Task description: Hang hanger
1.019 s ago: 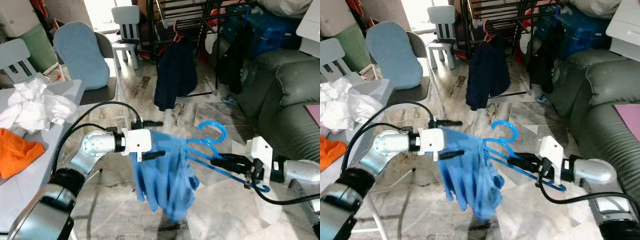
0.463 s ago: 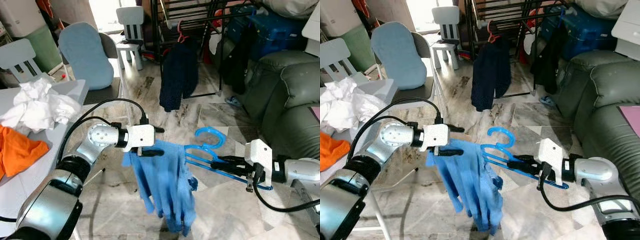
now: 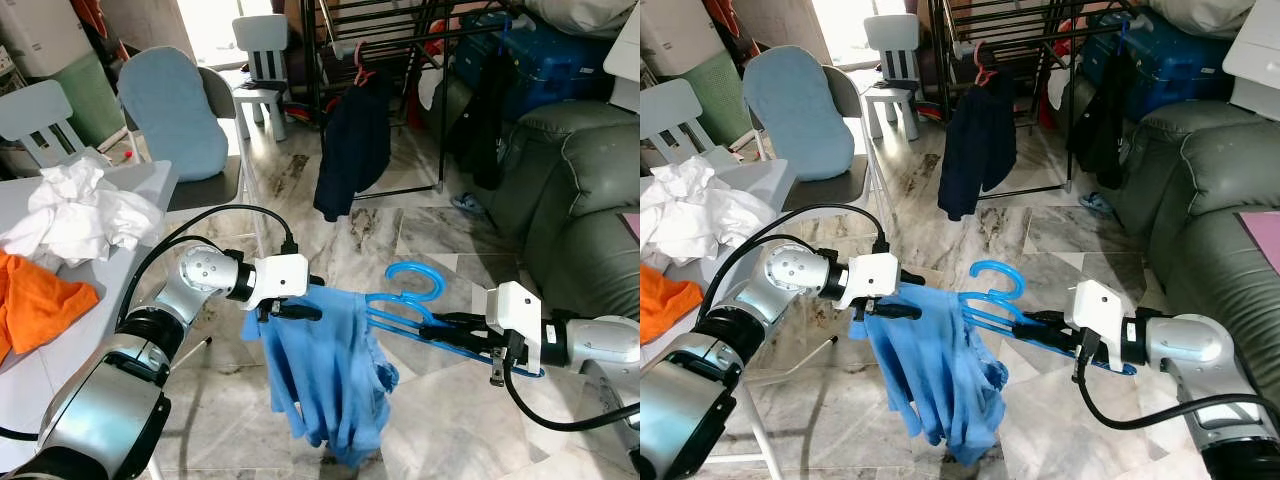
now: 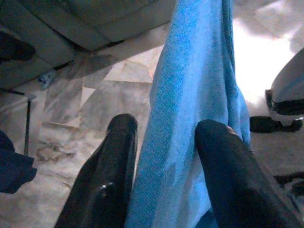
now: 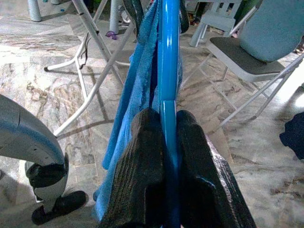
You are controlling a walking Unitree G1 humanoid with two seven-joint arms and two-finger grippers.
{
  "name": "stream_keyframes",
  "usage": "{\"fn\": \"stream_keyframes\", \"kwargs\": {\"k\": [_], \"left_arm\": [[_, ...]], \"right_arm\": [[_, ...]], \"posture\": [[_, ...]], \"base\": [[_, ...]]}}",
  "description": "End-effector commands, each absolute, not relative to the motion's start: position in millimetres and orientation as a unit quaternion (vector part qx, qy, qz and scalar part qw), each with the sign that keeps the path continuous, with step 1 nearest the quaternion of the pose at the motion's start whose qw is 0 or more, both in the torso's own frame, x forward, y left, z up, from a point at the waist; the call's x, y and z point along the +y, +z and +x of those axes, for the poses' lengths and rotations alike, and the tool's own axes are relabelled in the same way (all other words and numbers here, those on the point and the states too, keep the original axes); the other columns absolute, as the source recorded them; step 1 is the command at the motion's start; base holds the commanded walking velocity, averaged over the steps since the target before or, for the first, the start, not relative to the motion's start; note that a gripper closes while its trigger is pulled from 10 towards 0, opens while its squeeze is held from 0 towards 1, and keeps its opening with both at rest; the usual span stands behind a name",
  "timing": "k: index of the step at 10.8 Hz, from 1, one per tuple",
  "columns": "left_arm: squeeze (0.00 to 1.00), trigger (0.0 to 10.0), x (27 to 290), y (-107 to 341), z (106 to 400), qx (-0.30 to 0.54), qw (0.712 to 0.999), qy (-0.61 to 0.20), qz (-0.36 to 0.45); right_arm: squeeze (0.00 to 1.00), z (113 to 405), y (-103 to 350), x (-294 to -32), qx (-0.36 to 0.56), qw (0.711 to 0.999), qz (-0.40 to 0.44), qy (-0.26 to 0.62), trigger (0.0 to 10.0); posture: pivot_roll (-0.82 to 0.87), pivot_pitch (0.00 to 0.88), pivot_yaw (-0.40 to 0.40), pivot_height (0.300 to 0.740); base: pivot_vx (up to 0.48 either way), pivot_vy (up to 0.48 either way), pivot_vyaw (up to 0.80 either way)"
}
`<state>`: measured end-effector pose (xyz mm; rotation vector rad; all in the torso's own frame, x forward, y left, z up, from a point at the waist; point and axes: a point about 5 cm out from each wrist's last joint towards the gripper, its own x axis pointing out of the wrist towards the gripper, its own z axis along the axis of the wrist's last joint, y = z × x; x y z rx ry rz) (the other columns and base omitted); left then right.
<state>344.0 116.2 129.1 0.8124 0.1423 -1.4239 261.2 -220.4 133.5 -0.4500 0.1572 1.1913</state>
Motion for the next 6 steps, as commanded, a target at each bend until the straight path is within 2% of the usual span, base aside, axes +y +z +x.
{"fn": "stream_keyframes", "kwargs": {"k": [1,4,6], "left_arm": [[0.00,0.0,117.9,137.4,348.8,0.066,0.678,-0.632,0.370],[0.00,0.0,114.4,145.9,353.1,0.055,0.680,-0.628,0.374],[0.00,0.0,111.1,144.2,351.6,0.060,0.670,-0.639,0.374]], "right_arm": [[0.00,263.6,137.5,-213.2,0.056,0.793,-0.219,0.565,10.0],[0.00,263.1,134.0,-209.8,0.057,0.791,-0.217,0.569,10.0],[0.00,263.9,132.5,-207.8,0.056,0.791,-0.216,0.569,10.0]], "posture": [[-0.22,0.000,0.136,0.740],[-0.22,0.000,0.140,0.740],[-0.21,0.000,0.140,0.740]], "base": [[0.000,0.000,0.00],[0.000,0.000,0.00],[0.000,0.000,0.00]]}}
